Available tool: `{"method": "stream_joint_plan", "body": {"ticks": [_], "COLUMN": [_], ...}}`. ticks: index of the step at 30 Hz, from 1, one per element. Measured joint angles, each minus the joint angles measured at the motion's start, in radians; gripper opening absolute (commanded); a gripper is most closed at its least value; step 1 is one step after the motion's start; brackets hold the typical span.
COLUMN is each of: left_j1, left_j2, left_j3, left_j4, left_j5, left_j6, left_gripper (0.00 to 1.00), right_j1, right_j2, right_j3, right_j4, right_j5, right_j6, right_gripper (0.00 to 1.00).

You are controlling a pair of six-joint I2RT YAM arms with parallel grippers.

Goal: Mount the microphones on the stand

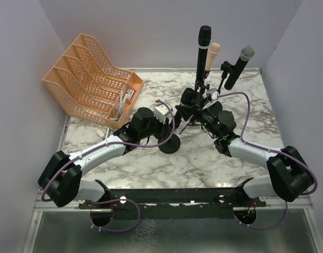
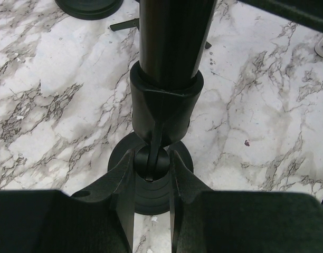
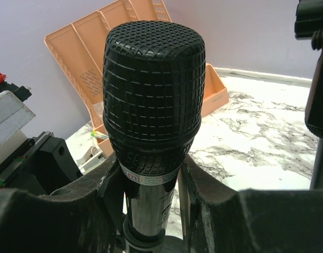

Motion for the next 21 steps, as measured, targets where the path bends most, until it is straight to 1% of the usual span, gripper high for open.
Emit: {"method": "stream_joint_plan", "body": {"ticks": [9, 11, 12, 17, 18, 20, 21], "left_j1": [0.0, 0.0, 0.0, 0.0, -0.003, -0.01, -0.012], "left_j2": [-0.002, -0.002, -0.002, -0.003, -0.003, -0.008, -0.009], "left_j3": [-0.006, -0.007, -0.008, -0.012, -0.013, -0.02, -0.023], "left_j4": [0.011, 0.014, 0.015, 0.022, 0.024, 0.031, 0.036], "left_j5": [-0.004, -0.005, -0.006, -0.013, -0.018, -0.028, -0.031], "left_j6": [-0.01, -0.01, -0.01, -0.01, -0.01, -0.008, -0.008], "left_gripper": [0.0, 0.0, 0.0, 0.0, 0.0, 0.0, 0.0], "right_j1": [0.001, 0.002, 0.002, 0.005, 0.007, 0.014, 0.019], "right_j2": [0.02, 0.02, 0.019, -0.046, -0.069, -0.12, -0.147], "right_j3": [-0.002, 0.0, 0.004, 0.035, 0.037, 0.043, 0.047], "right_j4": [0.008, 0.002, -0.008, -0.127, -0.163, -0.246, -0.291], "right_j5": [-0.021, -0.022, -0.023, -0.017, -0.012, 0.006, 0.022], "right_j6": [0.001, 0.001, 0.001, 0.003, 0.008, 0.021, 0.029], "right_gripper": [0.01, 0.06, 0.1, 0.37, 0.4, 0.42, 0.45]}}
